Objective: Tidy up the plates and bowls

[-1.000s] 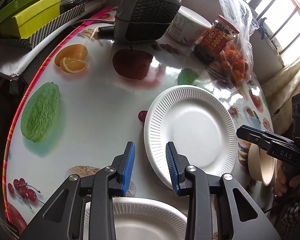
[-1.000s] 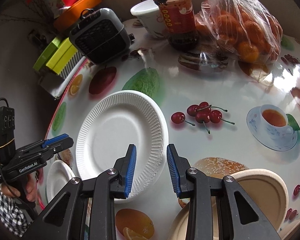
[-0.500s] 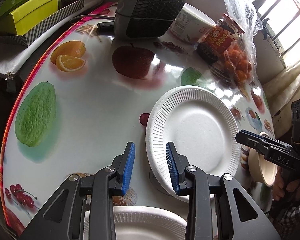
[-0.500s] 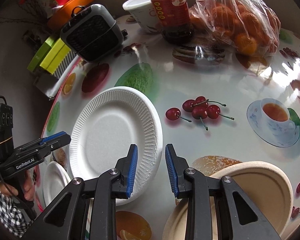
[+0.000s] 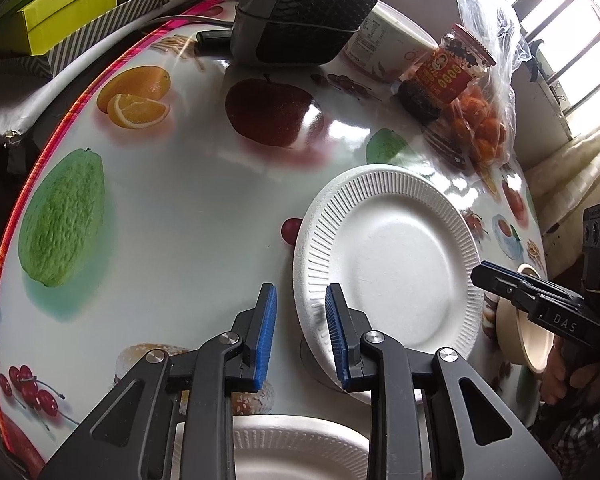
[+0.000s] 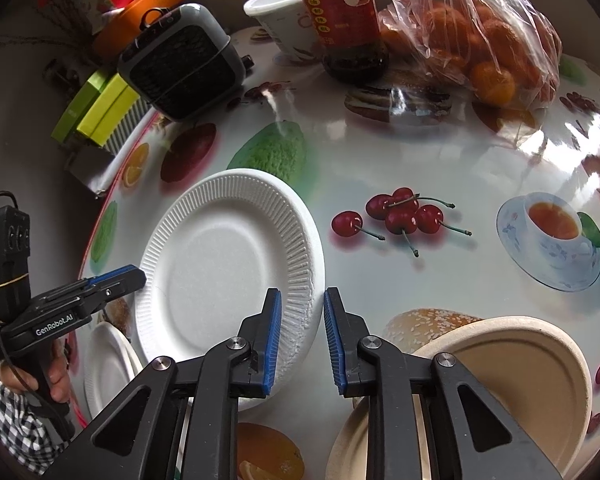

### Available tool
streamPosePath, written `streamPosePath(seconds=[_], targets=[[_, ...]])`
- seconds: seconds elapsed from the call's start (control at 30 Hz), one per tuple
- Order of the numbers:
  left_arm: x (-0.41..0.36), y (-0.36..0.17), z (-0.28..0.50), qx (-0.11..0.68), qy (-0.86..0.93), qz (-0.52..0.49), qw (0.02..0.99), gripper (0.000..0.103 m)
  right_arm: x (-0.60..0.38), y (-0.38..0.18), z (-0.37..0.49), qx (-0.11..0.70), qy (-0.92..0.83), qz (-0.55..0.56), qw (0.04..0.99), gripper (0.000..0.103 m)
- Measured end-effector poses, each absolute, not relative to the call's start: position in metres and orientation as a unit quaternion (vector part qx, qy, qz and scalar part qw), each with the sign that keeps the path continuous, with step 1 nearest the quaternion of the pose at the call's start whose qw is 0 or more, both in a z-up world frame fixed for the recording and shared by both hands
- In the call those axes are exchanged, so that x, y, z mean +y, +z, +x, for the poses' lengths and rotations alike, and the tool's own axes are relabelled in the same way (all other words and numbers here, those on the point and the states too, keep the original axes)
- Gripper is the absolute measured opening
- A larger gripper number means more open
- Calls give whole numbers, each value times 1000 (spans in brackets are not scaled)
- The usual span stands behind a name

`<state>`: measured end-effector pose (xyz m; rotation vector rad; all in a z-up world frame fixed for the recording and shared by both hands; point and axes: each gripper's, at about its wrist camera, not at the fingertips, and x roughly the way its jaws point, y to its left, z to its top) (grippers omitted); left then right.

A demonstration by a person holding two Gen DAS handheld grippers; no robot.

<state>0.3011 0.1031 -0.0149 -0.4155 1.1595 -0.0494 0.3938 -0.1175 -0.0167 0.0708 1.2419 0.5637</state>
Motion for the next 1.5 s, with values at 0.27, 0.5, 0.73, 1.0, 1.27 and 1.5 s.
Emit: streamPosePath(seconds=[0.27,0.5,0.73,1.0,1.27,1.5], targets=[[102,-14,302,542,-26,-194,817,16,-117,-16,394,574,261,32,776,20],[103,-15,302,541,-26,-198,817,14,-117,-17,394,574,261,35,775,20],[103,-12,302,538,-25,-196,820,14,-117,-18,393,574,260,36,776,20],[106,-7,298,531,-24,-196,824,14,-119,-13,391,568,264,43,778,20],[111,5,289,519,-24,-198,831,14,-116,0,384,559,271,42,783,20],[116,16,275,509,-22,-198,837,14,-111,12,372,551,279,42,785,20]])
